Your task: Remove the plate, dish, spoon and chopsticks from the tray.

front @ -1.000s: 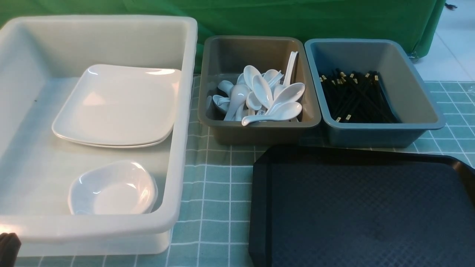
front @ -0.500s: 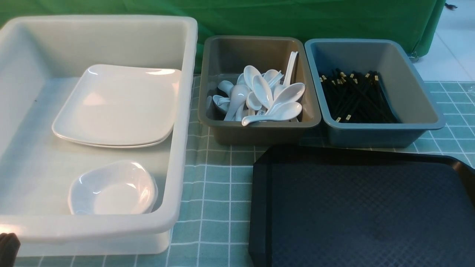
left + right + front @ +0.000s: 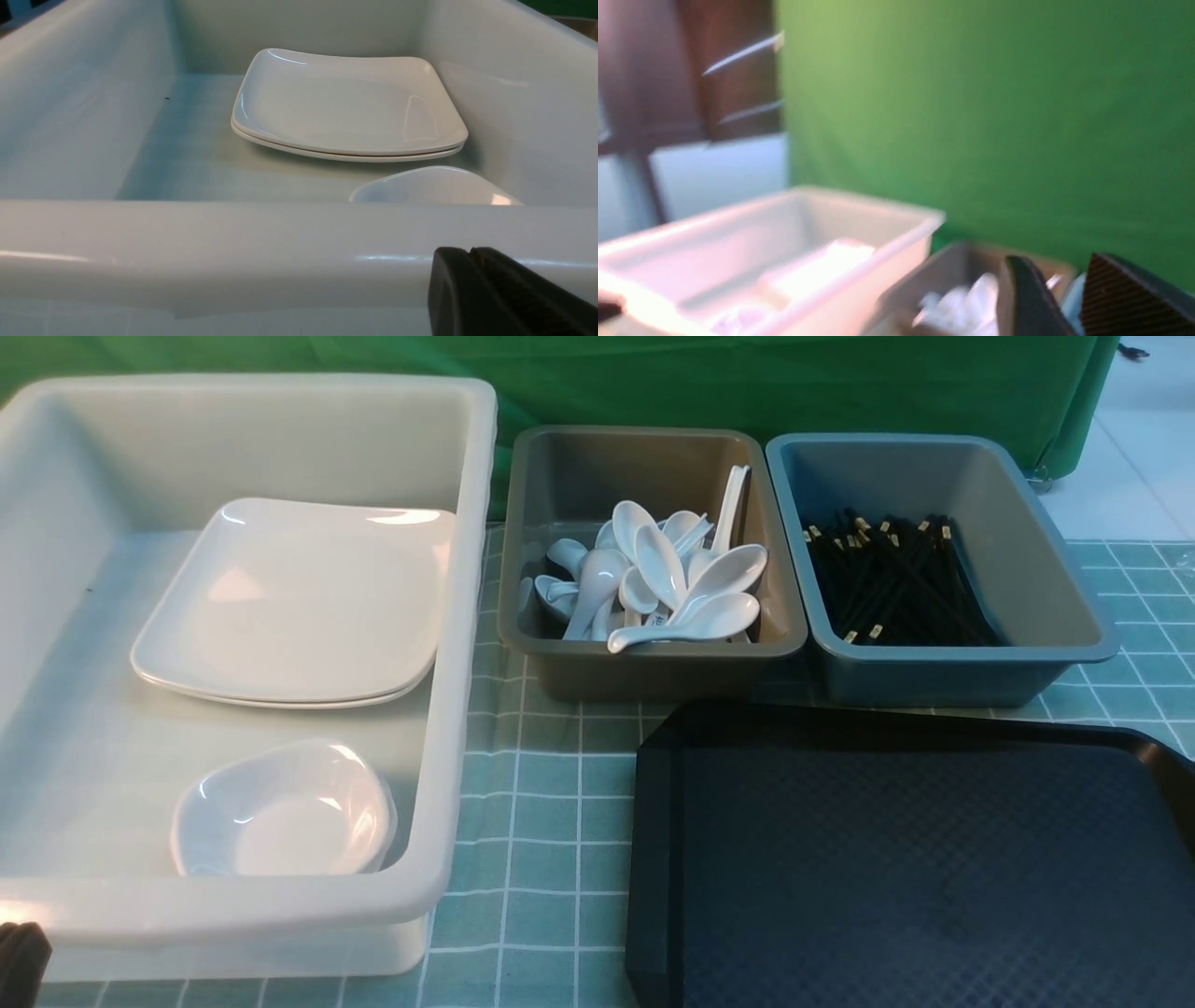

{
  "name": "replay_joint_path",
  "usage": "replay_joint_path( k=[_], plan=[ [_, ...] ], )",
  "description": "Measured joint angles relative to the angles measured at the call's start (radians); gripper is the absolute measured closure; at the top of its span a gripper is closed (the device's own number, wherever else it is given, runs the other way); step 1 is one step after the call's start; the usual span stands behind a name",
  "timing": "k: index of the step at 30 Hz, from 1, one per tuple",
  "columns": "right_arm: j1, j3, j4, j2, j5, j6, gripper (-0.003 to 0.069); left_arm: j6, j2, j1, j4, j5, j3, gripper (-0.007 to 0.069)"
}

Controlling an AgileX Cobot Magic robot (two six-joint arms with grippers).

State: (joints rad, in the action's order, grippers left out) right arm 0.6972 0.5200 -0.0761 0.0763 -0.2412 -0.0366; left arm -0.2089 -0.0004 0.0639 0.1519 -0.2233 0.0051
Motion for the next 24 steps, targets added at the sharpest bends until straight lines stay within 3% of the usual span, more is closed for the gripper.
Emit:
replay_joint_path(
  k=[9,12,13,14,17,19,24],
  plan=[
    [-0.041,-0.264,0.066,0.021,0.204,0.004,0.0419,0.0,0.0,0.0,0.0,0.0,0.001,0.0613],
    [-0.155,-0.344,0.067,0.008,0.217,0.006,0.0418,0.0,0.0,0.0,-0.001,0.0,0.001,0.0613],
    [-0.244,-0.384,0.067,0.006,0.22,0.008,0.0418,0.0,0.0,0.0,-0.001,0.0,0.001,0.0613],
    [-0.257,-0.391,0.067,0.006,0.22,0.008,0.0418,0.0,0.0,0.0,-0.001,0.0,0.001,0.0613],
    [-0.489,-0.508,0.067,0.0,0.209,0.009,0.0418,0.0,0.0,0.0,-0.001,-0.001,0.001,0.0613],
    [-0.583,-0.521,0.067,-0.025,0.117,0.021,0.0418,0.001,0.0,0.0,-0.001,-0.002,0.001,0.0613],
    [-0.705,-0.529,0.067,-0.075,0.0,0.071,0.0418,0.001,0.0,0.0,-0.003,-0.003,0.002,0.0613]
  ],
)
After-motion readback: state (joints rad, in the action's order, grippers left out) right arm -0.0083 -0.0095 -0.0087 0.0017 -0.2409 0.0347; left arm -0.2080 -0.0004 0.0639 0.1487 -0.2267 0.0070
